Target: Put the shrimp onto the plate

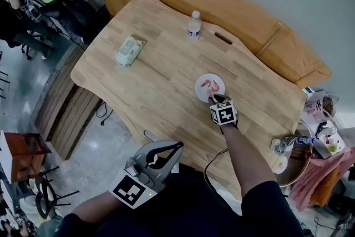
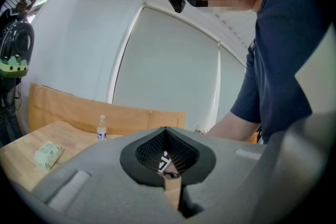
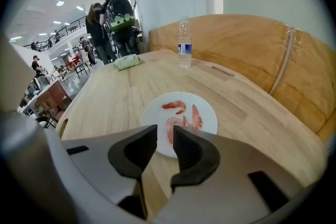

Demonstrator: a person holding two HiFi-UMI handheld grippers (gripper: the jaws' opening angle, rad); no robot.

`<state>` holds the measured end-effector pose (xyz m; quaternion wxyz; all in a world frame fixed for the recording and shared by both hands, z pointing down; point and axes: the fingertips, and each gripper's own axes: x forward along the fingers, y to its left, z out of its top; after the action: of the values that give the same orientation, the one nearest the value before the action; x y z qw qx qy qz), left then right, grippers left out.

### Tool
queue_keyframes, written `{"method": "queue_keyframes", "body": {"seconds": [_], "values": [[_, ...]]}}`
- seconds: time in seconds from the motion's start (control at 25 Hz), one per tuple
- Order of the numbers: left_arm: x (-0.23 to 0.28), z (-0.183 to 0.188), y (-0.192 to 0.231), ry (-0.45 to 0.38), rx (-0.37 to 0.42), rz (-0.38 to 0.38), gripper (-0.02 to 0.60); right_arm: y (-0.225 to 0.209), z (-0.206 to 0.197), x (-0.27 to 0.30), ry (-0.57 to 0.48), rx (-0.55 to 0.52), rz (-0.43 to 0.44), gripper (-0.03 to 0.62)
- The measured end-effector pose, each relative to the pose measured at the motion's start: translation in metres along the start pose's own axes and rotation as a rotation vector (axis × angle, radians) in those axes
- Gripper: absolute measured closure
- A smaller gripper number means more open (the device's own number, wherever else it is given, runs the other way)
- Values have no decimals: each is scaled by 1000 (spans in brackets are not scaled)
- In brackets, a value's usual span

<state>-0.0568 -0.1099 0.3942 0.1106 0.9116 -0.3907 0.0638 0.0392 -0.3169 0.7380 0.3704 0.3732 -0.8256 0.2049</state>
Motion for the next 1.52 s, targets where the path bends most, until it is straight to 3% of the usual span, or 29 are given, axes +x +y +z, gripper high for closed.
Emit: {"method": "queue_keyframes", "body": {"seconds": [0.48,0.92,1.52], "values": [[-10,3,-9,-56,-10,-60,583,61,-3,-104,-183,31,1,494],[-16,3,-29,-61,8,-139,583,147,55,-228,-448,-13,65,533],[-15,10,-50,-64,34,-205,583,203,109,-349,-717,-50,131,583]]}}
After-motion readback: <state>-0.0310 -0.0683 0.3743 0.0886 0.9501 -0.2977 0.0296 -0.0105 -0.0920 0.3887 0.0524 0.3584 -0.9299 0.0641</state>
